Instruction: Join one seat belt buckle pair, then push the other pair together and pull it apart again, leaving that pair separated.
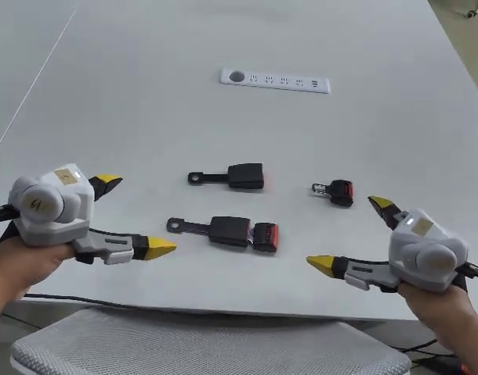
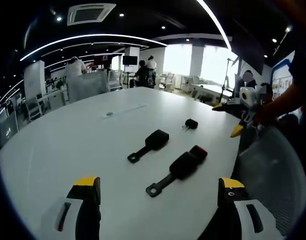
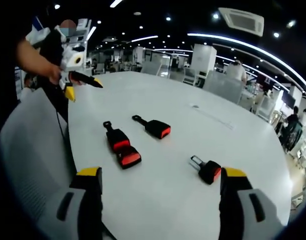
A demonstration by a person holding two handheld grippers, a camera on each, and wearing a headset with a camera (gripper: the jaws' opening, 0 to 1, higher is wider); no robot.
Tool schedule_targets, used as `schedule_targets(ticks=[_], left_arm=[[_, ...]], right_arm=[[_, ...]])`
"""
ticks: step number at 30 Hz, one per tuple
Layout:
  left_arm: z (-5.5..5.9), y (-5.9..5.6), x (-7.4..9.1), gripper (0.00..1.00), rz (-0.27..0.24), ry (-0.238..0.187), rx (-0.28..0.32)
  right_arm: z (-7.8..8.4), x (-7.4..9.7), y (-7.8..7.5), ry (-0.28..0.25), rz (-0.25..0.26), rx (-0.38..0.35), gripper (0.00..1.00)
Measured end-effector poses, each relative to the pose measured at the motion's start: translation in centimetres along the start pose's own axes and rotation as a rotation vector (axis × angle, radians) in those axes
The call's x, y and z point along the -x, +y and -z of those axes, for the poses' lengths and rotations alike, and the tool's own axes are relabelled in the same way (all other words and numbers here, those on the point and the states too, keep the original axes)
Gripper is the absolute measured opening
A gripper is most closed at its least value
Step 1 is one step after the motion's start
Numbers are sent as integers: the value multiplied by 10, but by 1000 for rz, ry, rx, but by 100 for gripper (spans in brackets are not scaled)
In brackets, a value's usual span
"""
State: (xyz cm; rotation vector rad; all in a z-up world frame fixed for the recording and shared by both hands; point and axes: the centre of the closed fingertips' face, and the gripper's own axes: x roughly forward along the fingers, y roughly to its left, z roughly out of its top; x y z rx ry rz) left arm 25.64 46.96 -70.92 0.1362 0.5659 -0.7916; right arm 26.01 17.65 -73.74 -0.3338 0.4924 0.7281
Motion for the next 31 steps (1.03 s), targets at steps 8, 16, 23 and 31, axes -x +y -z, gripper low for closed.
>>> schedule_targets(ticks=[8,16,23,31], left_arm=[[15,-7,7,100,1,12,15],[16,-11,11,100,-8,-5,18],[13,-10,11,100,-13,-2,8],[9,-10,12,99,-9,-1,2]], right_arm=[[9,4,10,10,17,-30,100],[10,5,11,9,22,-41,100],[6,4,10,0,22,-41,100],[4,2,10,-2,16,-45,100]])
